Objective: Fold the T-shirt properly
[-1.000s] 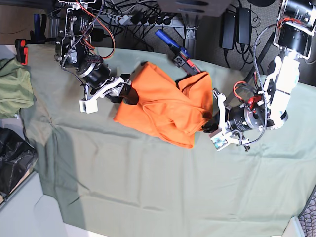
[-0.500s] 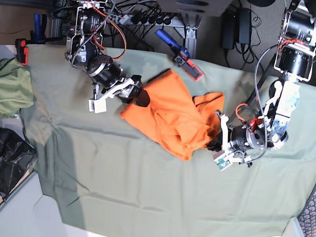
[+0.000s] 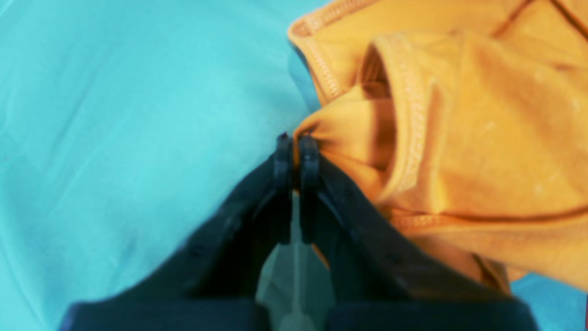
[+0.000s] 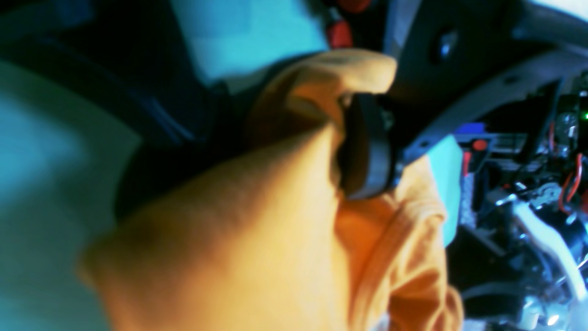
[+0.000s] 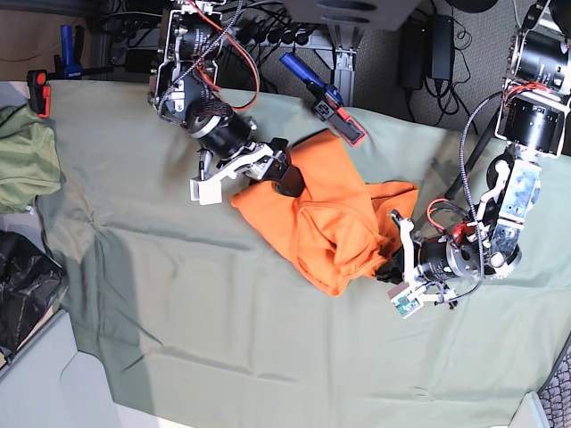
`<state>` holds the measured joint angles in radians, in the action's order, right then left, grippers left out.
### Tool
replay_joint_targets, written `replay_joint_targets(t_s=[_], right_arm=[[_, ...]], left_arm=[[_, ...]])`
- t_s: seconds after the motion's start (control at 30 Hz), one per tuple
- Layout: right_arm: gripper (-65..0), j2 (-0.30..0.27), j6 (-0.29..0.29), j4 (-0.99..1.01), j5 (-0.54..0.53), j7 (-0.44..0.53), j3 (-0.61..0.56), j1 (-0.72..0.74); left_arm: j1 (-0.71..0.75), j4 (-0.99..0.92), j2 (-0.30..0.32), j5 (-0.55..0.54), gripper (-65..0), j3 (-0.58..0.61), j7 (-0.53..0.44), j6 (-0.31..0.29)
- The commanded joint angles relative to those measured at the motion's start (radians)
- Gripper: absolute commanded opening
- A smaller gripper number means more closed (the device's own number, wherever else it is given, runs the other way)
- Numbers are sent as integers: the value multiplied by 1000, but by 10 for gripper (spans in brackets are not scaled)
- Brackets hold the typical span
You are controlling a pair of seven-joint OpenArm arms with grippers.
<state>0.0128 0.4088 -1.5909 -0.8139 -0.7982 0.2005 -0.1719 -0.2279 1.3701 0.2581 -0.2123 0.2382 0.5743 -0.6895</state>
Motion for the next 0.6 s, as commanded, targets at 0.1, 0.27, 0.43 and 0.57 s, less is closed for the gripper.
replay_joint_targets(t_s=[0.1,0.27,0.43,0.57], right_arm=[[-290,19,116,-20,-12,9,-25,-6],[-290,23,116,-21,-13,9,-29,-24],[-401,14,116,-32,-12,8,-23,-24],[-501,-12,116,-42,-8,9,-23,-23]], left_arm=[[-24,14,6,-14,-650,-5,-32,-6],[-24,14,15,-9,-650,-5,-31,-2],[-20,49,48,-95,-650,-5,42,-3],[-11,95,61,-130,-486,-5,84,29]])
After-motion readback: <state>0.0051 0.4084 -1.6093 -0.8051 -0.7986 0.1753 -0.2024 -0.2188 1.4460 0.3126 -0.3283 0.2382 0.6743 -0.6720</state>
